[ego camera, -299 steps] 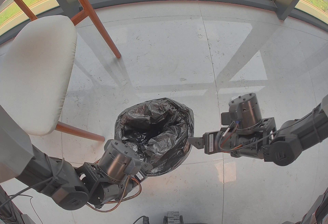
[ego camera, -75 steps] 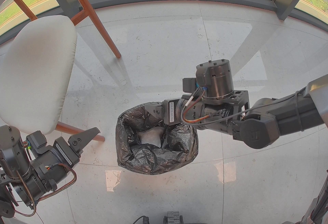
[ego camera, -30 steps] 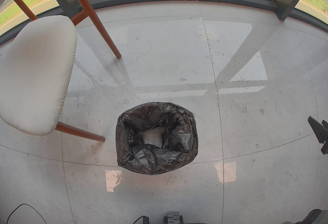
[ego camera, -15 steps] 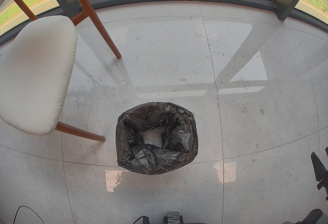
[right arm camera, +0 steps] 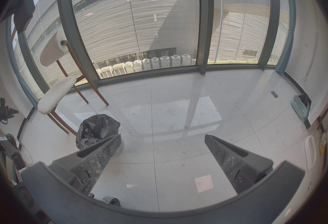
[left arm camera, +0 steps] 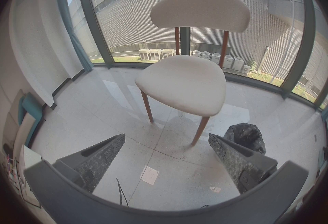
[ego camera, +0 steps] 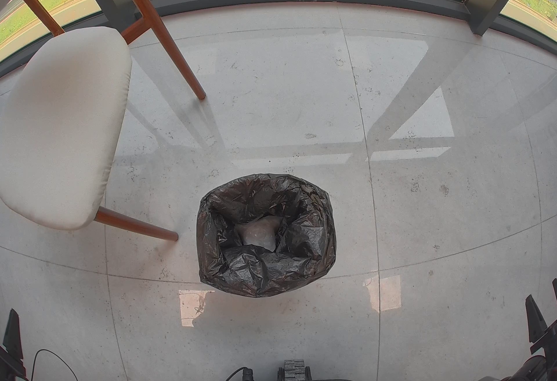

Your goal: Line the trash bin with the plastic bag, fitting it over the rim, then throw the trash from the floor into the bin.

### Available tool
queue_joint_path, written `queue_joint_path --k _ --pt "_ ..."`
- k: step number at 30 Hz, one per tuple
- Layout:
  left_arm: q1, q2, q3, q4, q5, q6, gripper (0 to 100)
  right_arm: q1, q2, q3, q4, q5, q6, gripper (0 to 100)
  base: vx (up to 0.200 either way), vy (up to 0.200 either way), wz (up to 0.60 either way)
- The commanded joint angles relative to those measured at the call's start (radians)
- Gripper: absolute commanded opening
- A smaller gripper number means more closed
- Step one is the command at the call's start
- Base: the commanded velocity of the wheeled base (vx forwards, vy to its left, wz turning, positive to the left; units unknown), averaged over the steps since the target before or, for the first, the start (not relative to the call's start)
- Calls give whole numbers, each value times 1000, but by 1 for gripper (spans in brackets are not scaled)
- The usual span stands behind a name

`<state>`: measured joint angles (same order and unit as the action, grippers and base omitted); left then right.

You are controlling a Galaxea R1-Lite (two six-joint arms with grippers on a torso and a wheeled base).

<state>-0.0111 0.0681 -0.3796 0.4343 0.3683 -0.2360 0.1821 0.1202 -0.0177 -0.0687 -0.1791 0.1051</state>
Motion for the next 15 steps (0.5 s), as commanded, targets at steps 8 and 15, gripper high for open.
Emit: queue_joint_path --k 8,15 --pt "-1 -60 180 -37 -178 139 100 0 -31 16 23 81 -77 100 0 0 0" --pt "-1 -60 188 -54 -440 245 100 0 -30 10 99 176 -97 100 0 0 0"
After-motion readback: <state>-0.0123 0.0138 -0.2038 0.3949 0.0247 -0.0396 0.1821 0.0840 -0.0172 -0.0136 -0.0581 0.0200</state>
